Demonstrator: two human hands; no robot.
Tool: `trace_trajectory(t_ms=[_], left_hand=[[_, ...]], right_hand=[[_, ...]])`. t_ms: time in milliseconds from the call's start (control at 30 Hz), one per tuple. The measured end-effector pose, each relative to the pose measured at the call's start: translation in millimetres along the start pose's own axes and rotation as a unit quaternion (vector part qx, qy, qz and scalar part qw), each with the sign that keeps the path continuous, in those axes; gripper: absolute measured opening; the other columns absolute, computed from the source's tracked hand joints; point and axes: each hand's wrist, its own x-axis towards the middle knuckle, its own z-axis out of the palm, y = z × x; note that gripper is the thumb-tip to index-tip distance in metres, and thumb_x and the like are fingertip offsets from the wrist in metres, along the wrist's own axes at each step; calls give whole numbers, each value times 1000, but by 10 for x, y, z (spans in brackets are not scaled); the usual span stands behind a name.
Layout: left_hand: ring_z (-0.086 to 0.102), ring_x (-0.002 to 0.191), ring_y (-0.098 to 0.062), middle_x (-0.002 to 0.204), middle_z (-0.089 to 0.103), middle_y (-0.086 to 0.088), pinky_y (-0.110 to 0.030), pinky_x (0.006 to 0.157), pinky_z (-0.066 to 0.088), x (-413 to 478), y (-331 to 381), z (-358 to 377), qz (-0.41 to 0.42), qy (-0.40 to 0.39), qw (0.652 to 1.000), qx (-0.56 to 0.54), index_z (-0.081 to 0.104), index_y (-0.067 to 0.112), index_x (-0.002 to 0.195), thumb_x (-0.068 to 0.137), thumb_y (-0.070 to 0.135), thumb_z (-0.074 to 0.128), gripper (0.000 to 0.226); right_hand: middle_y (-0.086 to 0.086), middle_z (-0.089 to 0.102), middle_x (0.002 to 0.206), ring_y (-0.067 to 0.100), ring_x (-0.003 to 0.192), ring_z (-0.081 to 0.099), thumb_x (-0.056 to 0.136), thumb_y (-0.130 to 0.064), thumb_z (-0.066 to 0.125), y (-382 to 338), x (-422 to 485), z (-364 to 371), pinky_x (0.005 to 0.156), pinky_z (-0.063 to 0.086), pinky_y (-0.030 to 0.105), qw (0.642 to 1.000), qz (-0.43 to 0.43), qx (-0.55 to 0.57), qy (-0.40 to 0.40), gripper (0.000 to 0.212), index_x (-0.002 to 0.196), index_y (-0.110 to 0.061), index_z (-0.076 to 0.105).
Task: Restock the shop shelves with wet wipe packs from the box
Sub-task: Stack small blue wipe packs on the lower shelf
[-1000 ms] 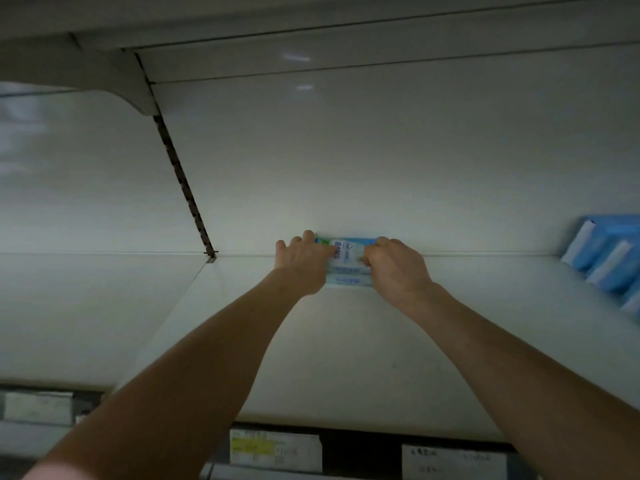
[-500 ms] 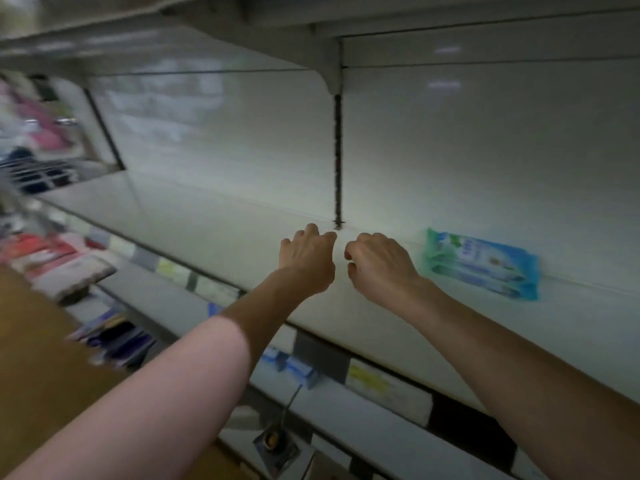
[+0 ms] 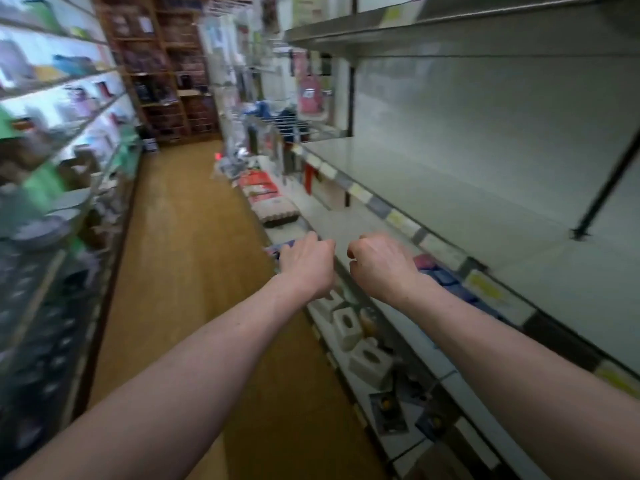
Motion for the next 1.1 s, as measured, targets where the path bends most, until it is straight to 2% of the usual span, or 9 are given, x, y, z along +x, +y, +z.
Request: trace_trajectory(t_ms=[167,267,400,500,600,667,900,1000,1100], left_hand=[[50,118,-31,127,48,-10,-41,92,39,-732,-1000,-8,-101,-14,994,22,47,20,135,94,21,51,41],[51,117,-31,128,49,-9,-41,94,40,-1217,-1544,51,-160,-20,987,23,47,21,136,94,19,52,43],[53,116,-29,129,51,-8,-42,96,42,-1689,-1956,123,-213,-27,976,30,48,23,135,95,18,56,41],[52,117,-28,128,51,-8,-42,98,40,-2406,-2624,175,-290,-55,955,12,50,22,134,95,18,54,39],[50,119,-29,129,49,-9,-43,99,38,-2920,-3031,261,-336,-90,938,-15,52,21,131,95,21,54,36],[50,118,-32,127,48,-11,-43,97,38,-3255,-3263,317,-371,-118,921,-26,54,20,125,94,26,53,31],[49,120,-32,130,48,-10,-42,94,41,-4251,-3819,800,-495,-150,854,-65,54,22,125,94,23,49,32],[50,117,-31,129,48,-10,-39,83,40,-4612,-3923,1040,-537,-168,823,-77,55,20,117,92,19,52,26],[52,112,-33,125,47,-12,-41,83,41,-4922,-3925,1314,-575,-191,788,-107,53,17,116,94,20,52,22]], right_hand=[[11,61,116,31,109,55,95,-14,45,-1202,10,233,82,41,33,996,-80,25,11,24,110,-10,63],[11,61,110,30,105,55,93,-10,43,-1898,-79,335,76,40,34,991,-125,54,9,23,104,-7,63],[8,61,100,22,87,52,95,-12,46,-2493,-254,452,69,38,30,983,-169,70,-8,19,98,-9,64],[7,61,99,18,81,47,95,-14,50,-3404,-411,657,68,41,28,963,-244,99,-63,15,97,-11,64],[9,61,108,25,97,57,95,-15,49,-4007,-556,776,80,49,34,940,-307,92,-114,20,108,-10,64],[11,60,113,29,106,56,96,-15,47,-4388,-668,896,83,46,36,921,-349,90,-146,23,111,-8,62],[10,60,113,28,106,55,94,-13,48,-5316,-1097,1398,77,41,34,859,-468,77,-194,21,109,-12,62],[12,59,114,30,111,52,96,-14,47,-5520,-1286,1590,78,39,34,827,-510,65,-226,15,99,-10,61],[13,56,101,32,104,51,96,-11,46,-5646,-1501,1885,72,31,33,799,-537,52,-267,20,76,-14,44]])
